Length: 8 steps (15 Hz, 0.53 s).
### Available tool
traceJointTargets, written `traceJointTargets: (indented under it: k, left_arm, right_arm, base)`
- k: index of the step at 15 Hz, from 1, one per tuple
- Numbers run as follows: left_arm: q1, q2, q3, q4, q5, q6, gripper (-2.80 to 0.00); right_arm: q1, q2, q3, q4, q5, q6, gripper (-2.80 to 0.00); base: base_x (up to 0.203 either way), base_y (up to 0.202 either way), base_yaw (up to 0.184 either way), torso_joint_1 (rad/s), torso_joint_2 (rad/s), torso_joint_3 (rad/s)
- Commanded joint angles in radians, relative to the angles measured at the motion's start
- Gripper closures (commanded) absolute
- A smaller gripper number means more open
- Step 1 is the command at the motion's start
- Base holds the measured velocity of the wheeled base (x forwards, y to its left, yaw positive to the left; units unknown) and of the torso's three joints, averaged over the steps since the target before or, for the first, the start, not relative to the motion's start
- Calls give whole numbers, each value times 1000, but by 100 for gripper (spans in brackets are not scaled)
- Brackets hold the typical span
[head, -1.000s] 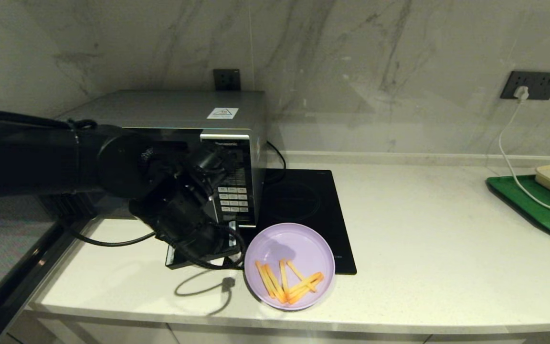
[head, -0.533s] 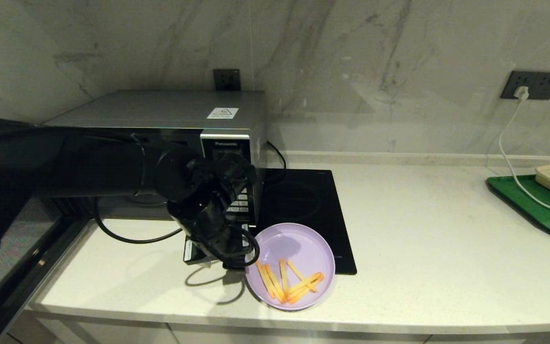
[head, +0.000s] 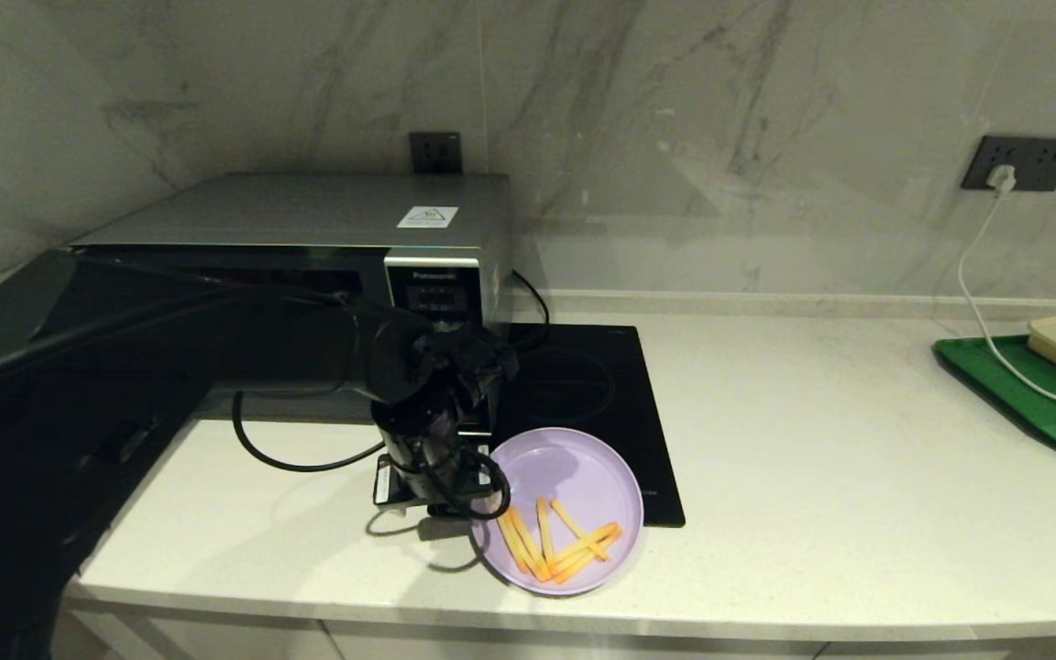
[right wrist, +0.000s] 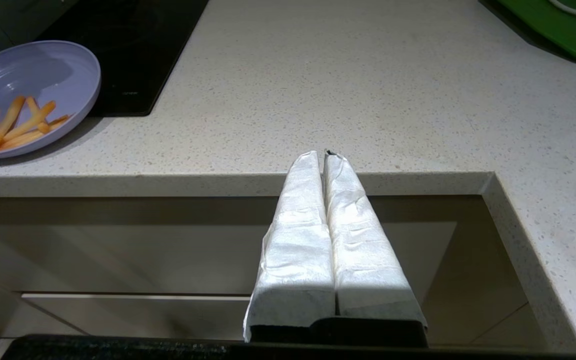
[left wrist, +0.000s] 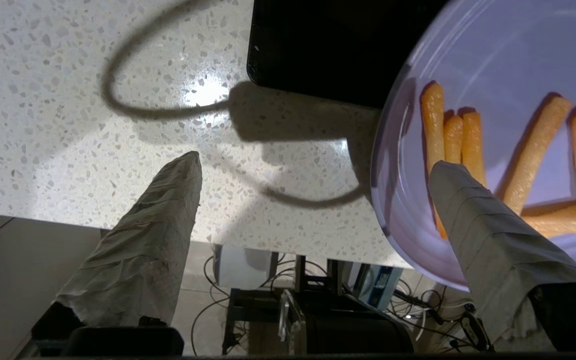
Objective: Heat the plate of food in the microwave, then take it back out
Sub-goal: Put the plate in the microwave oven
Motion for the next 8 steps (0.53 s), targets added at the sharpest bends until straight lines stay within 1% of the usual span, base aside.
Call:
traceJointTargets:
  k: [1, 8]
  left_arm:
    - [-2, 27, -25, 4, 3, -3, -280]
    - [-9, 96, -90, 6, 11, 12, -280]
  right_arm:
    - [0, 1, 0, 1, 0, 1, 0]
    - [0, 1, 0, 1, 0, 1, 0]
  base:
    - [0, 0, 0, 0, 0, 0]
    - [0, 0, 0, 0, 0, 0]
